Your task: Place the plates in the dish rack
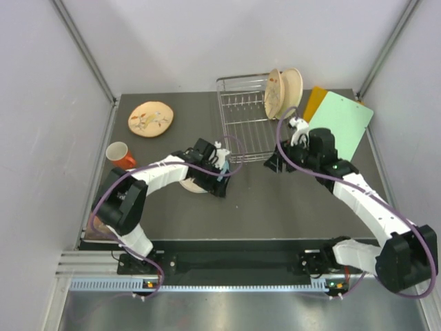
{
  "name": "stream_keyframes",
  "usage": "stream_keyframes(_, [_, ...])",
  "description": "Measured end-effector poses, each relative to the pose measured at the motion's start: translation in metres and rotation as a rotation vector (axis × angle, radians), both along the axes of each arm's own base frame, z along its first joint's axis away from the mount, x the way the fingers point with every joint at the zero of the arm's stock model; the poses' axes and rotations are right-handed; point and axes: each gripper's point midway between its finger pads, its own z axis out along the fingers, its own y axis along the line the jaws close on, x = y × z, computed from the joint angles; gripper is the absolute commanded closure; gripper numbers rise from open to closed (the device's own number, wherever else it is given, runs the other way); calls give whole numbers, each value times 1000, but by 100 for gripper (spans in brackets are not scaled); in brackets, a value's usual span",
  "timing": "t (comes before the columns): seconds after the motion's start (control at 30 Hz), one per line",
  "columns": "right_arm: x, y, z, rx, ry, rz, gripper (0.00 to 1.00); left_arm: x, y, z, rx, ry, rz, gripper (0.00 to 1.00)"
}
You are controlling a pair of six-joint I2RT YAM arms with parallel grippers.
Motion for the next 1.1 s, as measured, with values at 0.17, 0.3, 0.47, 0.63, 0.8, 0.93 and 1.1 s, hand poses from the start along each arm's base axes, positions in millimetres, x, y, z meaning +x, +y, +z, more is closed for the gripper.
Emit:
stream_keyframes(0.17, [-42, -8, -53, 23, 183, -19, 32, -42, -34, 0, -13, 34, -134, 16])
stream_keyframes(0.3, [-55, -14, -56, 60, 216, -52, 32, -72, -59, 0, -1, 66, -240, 16])
stream_keyframes(0.47, [-65, -24, -46, 111, 211, -98, 32, -89, -99, -1, 23, 115, -328, 16])
stream_keyframes(0.63, [-76, -42, -55, 127, 251, -173, 32, -96, -134, 1, 27, 162, -355, 16])
stream_keyframes(0.8, [-83, -52, -68, 136, 321, -228, 33, -100, -137, 6, 11, 152, -371, 14])
stream_keyframes(0.93, [-86, -48, -73, 177, 366, -221, 33, -98, -116, 30, -28, 149, -324, 12])
stream_keyframes(1.1, [-92, -31, -92, 272, 478, -173, 32, -48, -64, 111, -228, -14, -36, 10])
